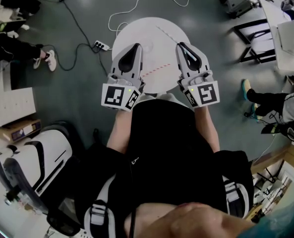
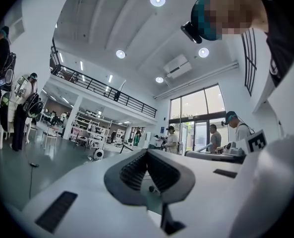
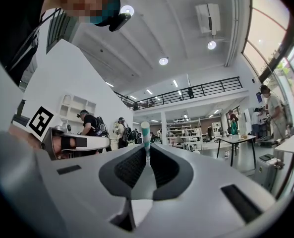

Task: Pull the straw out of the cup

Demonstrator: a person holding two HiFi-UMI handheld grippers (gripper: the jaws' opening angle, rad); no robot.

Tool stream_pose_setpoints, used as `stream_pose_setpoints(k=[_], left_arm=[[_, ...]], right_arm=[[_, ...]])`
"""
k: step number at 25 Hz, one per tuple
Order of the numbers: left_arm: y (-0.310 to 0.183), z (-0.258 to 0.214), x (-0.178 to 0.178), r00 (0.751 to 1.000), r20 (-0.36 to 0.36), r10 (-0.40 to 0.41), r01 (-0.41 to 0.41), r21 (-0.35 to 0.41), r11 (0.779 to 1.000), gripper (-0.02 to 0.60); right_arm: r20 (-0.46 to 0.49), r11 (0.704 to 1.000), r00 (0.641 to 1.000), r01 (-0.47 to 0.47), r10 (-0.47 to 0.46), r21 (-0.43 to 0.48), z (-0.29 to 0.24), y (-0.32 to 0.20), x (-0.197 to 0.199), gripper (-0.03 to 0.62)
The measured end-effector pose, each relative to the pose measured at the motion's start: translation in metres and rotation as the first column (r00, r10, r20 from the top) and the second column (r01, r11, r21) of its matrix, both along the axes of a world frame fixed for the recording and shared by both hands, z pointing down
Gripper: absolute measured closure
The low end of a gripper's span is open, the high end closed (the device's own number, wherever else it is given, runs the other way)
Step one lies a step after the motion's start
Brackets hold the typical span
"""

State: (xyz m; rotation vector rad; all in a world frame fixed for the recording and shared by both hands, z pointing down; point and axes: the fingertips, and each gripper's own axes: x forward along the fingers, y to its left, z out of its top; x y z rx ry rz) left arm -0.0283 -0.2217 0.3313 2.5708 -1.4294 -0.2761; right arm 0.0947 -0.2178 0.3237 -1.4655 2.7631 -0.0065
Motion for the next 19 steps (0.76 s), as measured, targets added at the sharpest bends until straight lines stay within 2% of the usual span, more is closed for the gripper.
stream_pose_setpoints(k=[10,15,19], left_arm=[[0.000,0.003,0.003,1.000,0.013,0.002,-0.002,-0.011,1.000,0.574],[0.007,-0.003,0.011,0.996,0.087,0.028,-0.030,0.021,0.999,0.574],[0.008,-0.008,0.015,0.997,0.068,0.047,-0.049,0.026,0.998,0.574]], right_arm=[[0.006,1.000,1.000,0.010,-0.010,-0.005,0.003,-0.002,-0.001,0.556],[0.003,1.000,1.000,0.020,-0.020,-0.003,0.004,-0.001,-0.004,0.556],[0.001,1.000,1.000,0.022,-0.022,-0.002,0.003,-0.002,-0.004,0.556]])
